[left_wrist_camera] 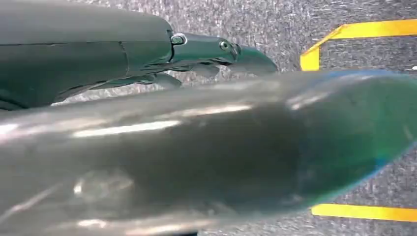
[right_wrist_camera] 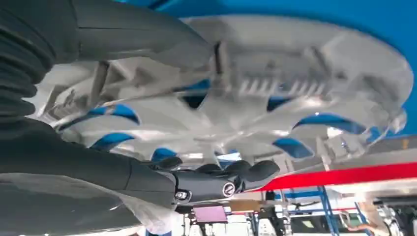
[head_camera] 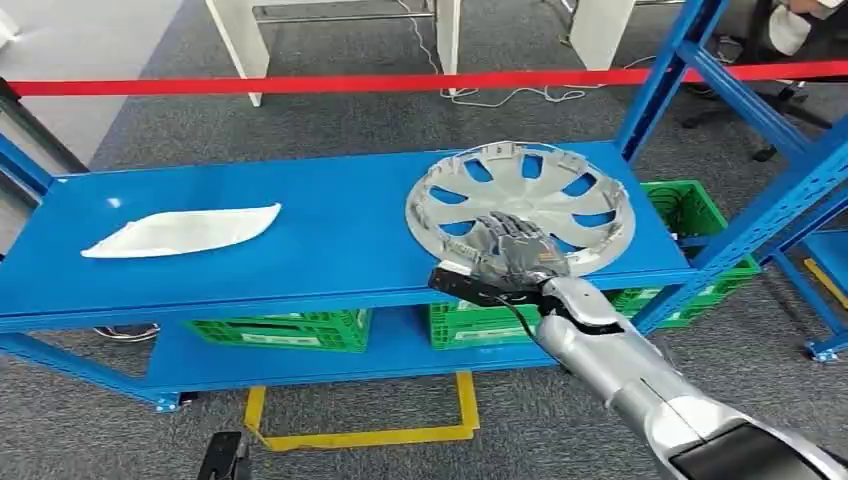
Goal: Take the parts from the cabinet and place them on the table.
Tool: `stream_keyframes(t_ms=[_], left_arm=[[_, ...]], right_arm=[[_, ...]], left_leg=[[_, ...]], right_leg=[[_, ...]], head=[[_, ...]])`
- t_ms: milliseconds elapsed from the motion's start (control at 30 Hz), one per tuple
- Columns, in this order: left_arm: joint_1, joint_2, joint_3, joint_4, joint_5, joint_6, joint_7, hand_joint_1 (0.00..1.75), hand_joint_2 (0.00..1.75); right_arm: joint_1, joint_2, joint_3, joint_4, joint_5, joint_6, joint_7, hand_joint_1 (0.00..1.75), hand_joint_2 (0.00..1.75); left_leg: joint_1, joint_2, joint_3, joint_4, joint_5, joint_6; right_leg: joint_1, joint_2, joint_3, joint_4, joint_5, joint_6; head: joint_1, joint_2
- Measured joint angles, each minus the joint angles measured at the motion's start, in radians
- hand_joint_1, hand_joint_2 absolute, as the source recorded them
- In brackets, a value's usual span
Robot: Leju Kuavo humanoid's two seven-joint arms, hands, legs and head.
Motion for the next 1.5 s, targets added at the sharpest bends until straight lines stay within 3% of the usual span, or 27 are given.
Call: stream_keyframes(t_ms=[33, 100, 133, 167, 267, 300, 333, 400, 567, 600, 633, 700, 733, 800, 867, 900, 933, 1000, 1067, 1133, 1200, 1233, 1267, 1333, 1400, 1467, 1500], left_arm=[[0.002, 0.000, 0.000, 0.000, 0.000, 0.000, 0.000, 0.00, 0.00], [0.004, 0.001, 0.001, 0.000, 0.003, 0.001, 0.000, 0.00, 0.00], [0.004, 0.001, 0.002, 0.000, 0.005, 0.001, 0.000, 0.00, 0.00], [0.002, 0.001, 0.002, 0.000, 0.005, 0.001, 0.000, 0.00, 0.00], [0.003, 0.001, 0.002, 0.000, 0.005, 0.001, 0.000, 0.00, 0.00], [0.004, 0.001, 0.002, 0.000, 0.005, 0.001, 0.000, 0.00, 0.00], [0.004, 0.001, 0.003, 0.000, 0.006, 0.002, 0.000, 0.00, 0.00], [0.004, 0.001, 0.003, 0.000, 0.006, 0.002, -0.001, 0.00, 0.00], [0.004, 0.001, 0.003, 0.000, 0.006, 0.002, -0.001, 0.00, 0.00], [0.004, 0.001, 0.003, 0.000, 0.006, 0.002, -0.001, 0.00, 0.00], [0.004, 0.003, 0.004, 0.000, 0.006, 0.003, -0.002, 0.00, 0.00], [0.003, 0.008, 0.005, 0.000, 0.007, 0.006, -0.004, 0.00, 0.00], [0.003, 0.008, 0.005, 0.000, 0.007, 0.006, -0.006, 0.00, 0.00], [0.004, 0.011, 0.006, 0.000, 0.008, 0.006, -0.009, 0.00, 0.00], [0.007, 0.014, 0.011, 0.000, 0.011, 0.008, -0.013, 0.00, 0.00], [0.007, 0.015, 0.013, 0.000, 0.013, 0.009, -0.015, 0.00, 0.00], [0.007, 0.016, 0.013, 0.000, 0.015, 0.009, -0.016, 0.00, 0.00], [0.007, 0.019, 0.014, 0.000, 0.018, 0.010, -0.018, 0.00, 0.00], [0.006, 0.019, 0.016, 0.000, 0.018, 0.012, -0.018, 0.00, 0.00], [0.009, 0.019, 0.018, 0.000, 0.018, 0.012, -0.018, 0.00, 0.00], [0.012, 0.022, 0.021, 0.000, 0.018, 0.013, -0.018, 0.00, 0.00], [0.011, 0.022, 0.021, 0.000, 0.018, 0.013, -0.018, 0.00, 0.00], [0.010, 0.022, 0.022, 0.000, 0.018, 0.013, -0.018, 0.00, 0.00], [0.012, 0.023, 0.023, 0.000, 0.018, 0.013, -0.018, 0.00, 0.00], [0.013, 0.024, 0.023, 0.000, 0.018, 0.014, -0.018, 0.00, 0.00], [0.014, 0.024, 0.024, 0.000, 0.019, 0.014, -0.018, 0.00, 0.00], [0.014, 0.024, 0.026, 0.000, 0.019, 0.014, -0.018, 0.00, 0.00]], right_arm=[[0.006, 0.000, -0.002, 0.003, 0.003, -0.001, 0.002, 0.00, 1.75], [0.016, 0.000, -0.008, 0.009, 0.008, -0.003, 0.002, 0.00, 1.75], [0.017, 0.000, -0.013, 0.011, 0.009, -0.004, 0.003, 0.00, 1.75], [0.016, 0.000, -0.016, 0.014, 0.009, -0.007, 0.004, 0.00, 1.75], [0.027, 0.000, -0.019, 0.024, 0.008, -0.009, 0.005, 0.00, 1.75], [0.034, 0.000, -0.024, 0.029, 0.005, -0.009, 0.004, 0.00, 1.75], [0.040, 0.000, -0.030, 0.032, 0.000, -0.009, 0.000, 0.00, 1.75], [0.042, 0.000, -0.045, 0.035, -0.008, -0.009, -0.011, 0.00, 1.75], [0.042, 0.000, -0.046, 0.035, -0.009, -0.009, -0.012, 0.00, 1.75], [0.042, 0.000, -0.050, 0.035, -0.011, -0.008, -0.014, 0.00, 1.75], [0.042, 0.000, -0.062, 0.042, -0.018, 0.006, -0.032, 0.00, 1.75], [0.037, 0.000, -0.077, 0.058, -0.030, 0.026, -0.038, 0.00, 1.75], [0.034, 0.000, -0.081, 0.062, -0.032, 0.034, -0.039, 0.00, 1.75], [0.026, 0.000, -0.087, 0.076, -0.035, 0.047, -0.045, 0.00, 1.75], [0.025, 0.000, -0.092, 0.090, -0.042, 0.053, -0.047, 0.00, 1.75], [0.024, 0.000, -0.094, 0.095, -0.044, 0.054, -0.048, 0.00, 1.75], [0.023, 0.000, -0.097, 0.098, -0.051, 0.054, -0.050, 0.00, 1.75], [0.022, 0.000, -0.111, 0.101, -0.075, 0.053, -0.054, 0.00, 1.75], [0.023, -0.001, -0.130, 0.103, -0.093, 0.056, -0.059, 0.00, 1.75], [0.025, -0.003, -0.143, 0.105, -0.100, 0.058, -0.060, 0.00, 1.75], [0.028, -0.007, -0.152, 0.109, -0.102, 0.058, -0.062, 0.00, 1.75], [0.029, -0.010, -0.156, 0.111, -0.103, 0.058, -0.062, 0.59, 1.75], [0.030, -0.012, -0.159, 0.112, -0.103, 0.059, -0.063, 1.75, 1.75], [0.033, -0.013, -0.161, 0.117, -0.103, 0.061, -0.063, 1.75, 1.75], [0.037, -0.015, -0.162, 0.120, -0.103, 0.062, -0.064, 1.75, 1.75], [0.033, -0.022, -0.167, 0.123, -0.103, 0.068, -0.066, 1.75, 1.75], [0.030, -0.023, -0.167, 0.123, -0.104, 0.073, -0.068, 1.75, 1.75]], left_leg=[[-0.001, -0.001, -0.003, 0.001, -0.001, 0.001], [0.001, -0.001, 0.000, -0.009, 0.005, 0.016], [0.004, 0.000, 0.005, -0.016, 0.009, 0.022], [0.005, 0.000, 0.005, -0.016, 0.009, 0.028], [0.003, 0.001, 0.004, -0.015, 0.007, 0.032], [0.003, 0.001, 0.004, -0.015, 0.007, 0.032], [0.003, 0.001, 0.004, -0.015, 0.007, 0.032], [0.004, 0.000, 0.006, -0.012, 0.005, 0.030], [0.004, 0.000, 0.006, -0.011, 0.004, 0.029], [0.004, 0.000, 0.007, -0.009, 0.002, 0.026], [-0.003, 0.000, 0.000, 0.000, -0.002, 0.015], [0.001, 0.000, 0.004, 0.006, -0.012, 0.000], [0.001, 0.001, -0.007, 0.039, -0.037, -0.007], [0.005, 0.001, -0.073, 0.192, -0.113, -0.014], [0.006, 0.001, -0.121, 0.306, -0.148, -0.017], [0.007, 0.001, -0.116, 0.299, -0.132, -0.017], [0.009, 0.001, -0.090, 0.247, -0.094, -0.015], [0.012, 0.001, -0.002, 0.077, -0.013, -0.012], [0.009, 0.000, 0.031, 0.000, -0.025, -0.008], [0.007, 0.001, 0.027, 0.005, -0.022, 0.000], [0.012, 0.004, 0.031, -0.008, -0.014, 0.018], [0.011, 0.006, 0.031, -0.008, -0.012, 0.023], [0.011, 0.006, 0.029, -0.008, -0.011, 0.029], [0.008, 0.008, 0.025, -0.008, -0.010, 0.032], [0.005, 0.008, 0.025, -0.007, -0.010, 0.032], [0.002, 0.007, 0.028, -0.007, -0.010, 0.032], [0.001, 0.007, 0.031, -0.007, -0.010, 0.032]], right_leg=[[-0.001, -0.001, 0.000, -0.002, 0.001, 0.004], [-0.001, -0.003, 0.005, -0.008, 0.000, 0.019], [-0.003, -0.002, -0.009, 0.006, -0.015, 0.021], [-0.003, -0.003, -0.029, 0.049, -0.046, 0.023], [-0.003, -0.004, -0.135, 0.276, -0.141, 0.027], [-0.003, -0.004, -0.149, 0.300, -0.138, 0.028], [-0.003, -0.004, -0.138, 0.275, -0.112, 0.027], [-0.003, -0.005, -0.064, 0.124, -0.028, 0.024], [-0.003, -0.005, -0.056, 0.106, -0.020, 0.023], [-0.003, -0.007, -0.030, 0.057, 0.001, 0.023], [0.000, -0.005, 0.005, 0.001, -0.010, 0.015], [-0.003, -0.007, 0.014, -0.003, -0.006, -0.004], [-0.003, -0.008, 0.017, -0.003, -0.008, -0.009], [-0.003, -0.010, 0.018, -0.003, -0.009, -0.016], [-0.002, -0.010, 0.019, -0.003, -0.009, -0.016], [-0.002, -0.010, 0.020, -0.003, -0.008, -0.016], [-0.003, -0.009, 0.022, -0.002, -0.009, -0.016], [-0.003, -0.009, 0.028, -0.002, -0.010, -0.013], [0.006, -0.007, 0.022, 0.001, -0.012, -0.001], [0.003, -0.006, 0.023, -0.008, -0.004, 0.011], [0.001, -0.005, 0.017, -0.008, -0.009, 0.023], [0.000, -0.006, 0.005, 0.017, -0.031, 0.027], [0.000, -0.006, -0.020, 0.074, -0.066, 0.029], [0.000, -0.006, -0.098, 0.237, -0.137, 0.032], [0.000, -0.006, -0.126, 0.295, -0.143, 0.031], [0.001, -0.006, -0.071, 0.184, -0.067, 0.023], [0.003, -0.006, -0.017, 0.083, -0.020, 0.016]], head=[[0.001, 0.000], [0.000, 0.000], [0.001, 0.000], [0.005, 0.000], [0.006, 0.000], [0.005, 0.000], [0.006, 0.000], [0.005, 0.000], [0.006, 0.000], [0.006, 0.000], [0.003, 0.000], [0.005, 0.000], [-0.002, 0.000], [-0.002, 0.000], [-0.003, 0.000], [-0.003, 0.000], [-0.003, 0.000], [-0.003, 0.000], [-0.002, 0.000], [-0.002, 0.000], [-0.002, 0.000], [0.002, 0.000], [0.007, 0.000], [0.005, 0.000], [0.006, 0.000], [0.006, 0.000], [0.005, 0.000]])
